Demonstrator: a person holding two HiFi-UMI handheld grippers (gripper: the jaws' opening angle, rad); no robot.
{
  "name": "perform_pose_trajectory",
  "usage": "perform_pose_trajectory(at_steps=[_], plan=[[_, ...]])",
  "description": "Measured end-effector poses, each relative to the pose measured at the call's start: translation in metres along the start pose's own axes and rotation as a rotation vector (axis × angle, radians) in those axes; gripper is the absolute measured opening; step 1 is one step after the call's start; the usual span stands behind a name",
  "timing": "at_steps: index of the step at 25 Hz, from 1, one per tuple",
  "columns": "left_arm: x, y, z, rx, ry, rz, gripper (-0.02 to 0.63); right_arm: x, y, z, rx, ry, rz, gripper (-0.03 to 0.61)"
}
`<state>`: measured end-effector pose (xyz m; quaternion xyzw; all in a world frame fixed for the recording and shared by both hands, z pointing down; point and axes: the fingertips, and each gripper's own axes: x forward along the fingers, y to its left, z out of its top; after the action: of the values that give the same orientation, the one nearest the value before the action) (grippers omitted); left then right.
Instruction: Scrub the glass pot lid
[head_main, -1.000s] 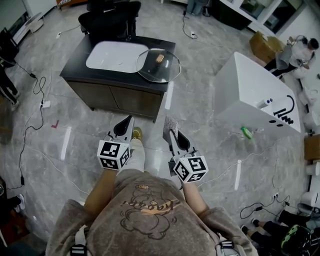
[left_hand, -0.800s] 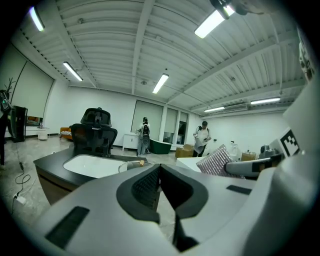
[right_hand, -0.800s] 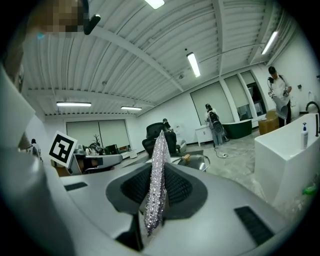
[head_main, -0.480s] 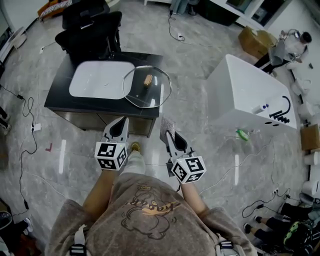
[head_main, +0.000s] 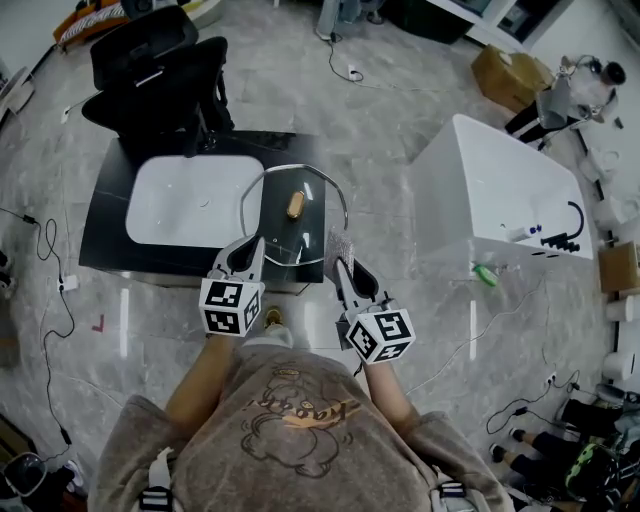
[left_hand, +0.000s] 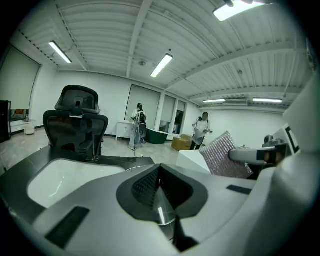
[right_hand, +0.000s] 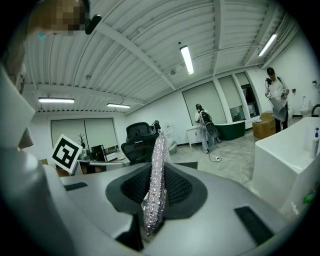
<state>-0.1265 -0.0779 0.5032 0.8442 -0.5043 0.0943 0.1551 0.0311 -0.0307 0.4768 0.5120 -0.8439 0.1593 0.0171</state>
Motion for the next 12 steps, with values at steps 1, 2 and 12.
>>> perform_pose_trajectory(at_steps=[1,2,12], plan=[[0.008,0.005,0.001,0.001,0.012,-0.001,0.017,0.007,-0.004,0.003,0.001,-0.002,-0.007,0.072],[0.016,0.008,0.003,0.008,0.02,-0.002,0.017,0.013,-0.008,0.006,0.003,-0.005,-0.014,0.072],[0.07,0.013,0.023,0.023,0.041,0.005,0.019,0.053,-0.05,0.018,0.023,0.019,-0.02,0.072]])
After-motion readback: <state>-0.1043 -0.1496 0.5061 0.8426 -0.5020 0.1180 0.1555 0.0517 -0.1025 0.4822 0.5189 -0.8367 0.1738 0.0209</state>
